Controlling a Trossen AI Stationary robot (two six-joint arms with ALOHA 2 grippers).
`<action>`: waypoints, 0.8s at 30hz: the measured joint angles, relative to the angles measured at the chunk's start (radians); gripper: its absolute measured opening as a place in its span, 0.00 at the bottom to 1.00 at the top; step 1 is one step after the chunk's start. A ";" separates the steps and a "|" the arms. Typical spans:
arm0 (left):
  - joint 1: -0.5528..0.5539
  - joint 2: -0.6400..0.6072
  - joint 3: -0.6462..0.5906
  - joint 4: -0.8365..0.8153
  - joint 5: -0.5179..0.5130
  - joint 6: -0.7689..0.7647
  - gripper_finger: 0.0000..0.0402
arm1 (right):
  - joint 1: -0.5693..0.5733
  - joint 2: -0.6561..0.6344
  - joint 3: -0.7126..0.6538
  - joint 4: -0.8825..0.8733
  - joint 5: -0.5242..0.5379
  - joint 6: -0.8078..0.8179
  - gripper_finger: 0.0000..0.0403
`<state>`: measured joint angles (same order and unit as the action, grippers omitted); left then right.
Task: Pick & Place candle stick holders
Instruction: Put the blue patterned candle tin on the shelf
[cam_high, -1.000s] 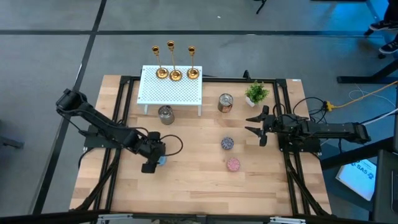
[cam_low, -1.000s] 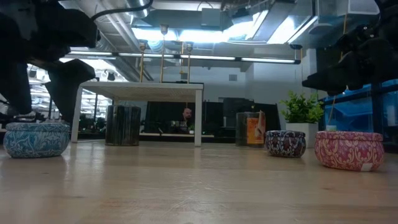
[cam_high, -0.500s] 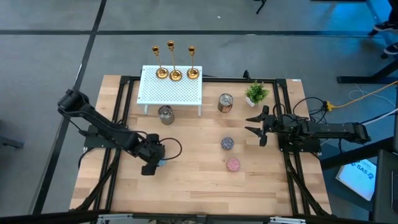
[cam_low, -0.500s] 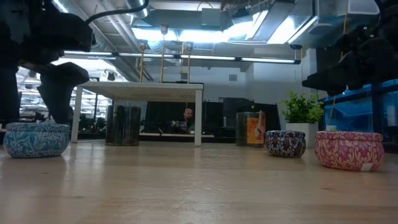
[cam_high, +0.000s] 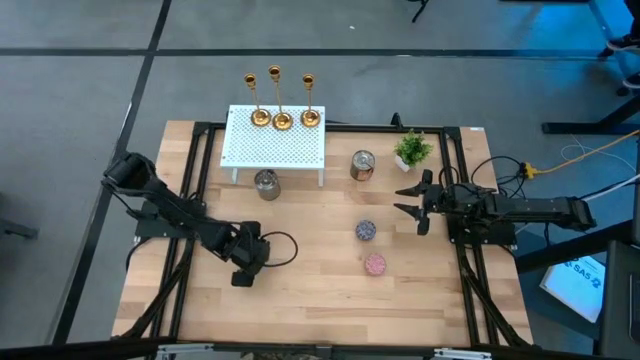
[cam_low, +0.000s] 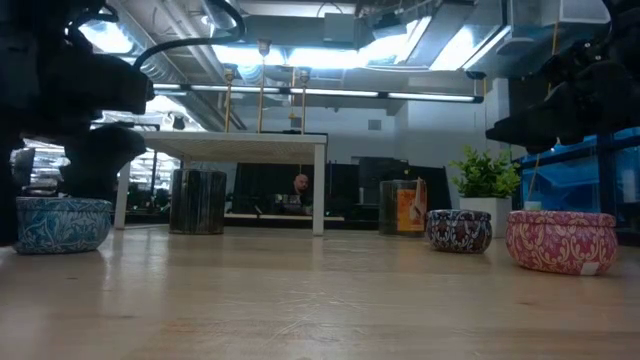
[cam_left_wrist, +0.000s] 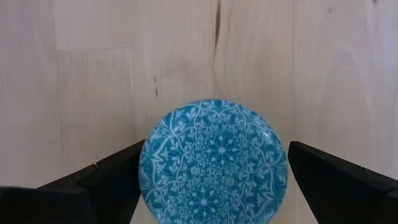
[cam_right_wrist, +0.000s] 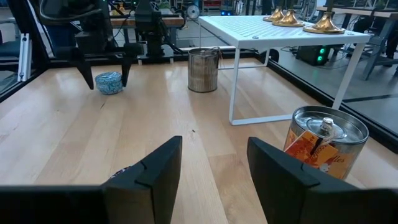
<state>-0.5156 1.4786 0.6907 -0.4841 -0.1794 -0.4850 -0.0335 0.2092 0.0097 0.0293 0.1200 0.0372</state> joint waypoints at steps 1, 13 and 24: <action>0.000 0.004 0.000 -0.001 -0.001 0.000 0.92 | 0.000 0.000 0.000 0.000 0.000 0.000 0.46; 0.000 0.002 0.002 -0.030 -0.003 -0.032 0.72 | 0.000 0.000 0.000 0.000 0.000 0.000 0.46; 0.068 -0.157 0.018 -0.072 -0.038 -0.001 0.72 | 0.000 0.000 0.000 0.000 0.000 0.000 0.46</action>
<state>-0.4481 1.3213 0.7088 -0.5559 -0.2176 -0.4859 -0.0334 0.2092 0.0101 0.0296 0.1200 0.0368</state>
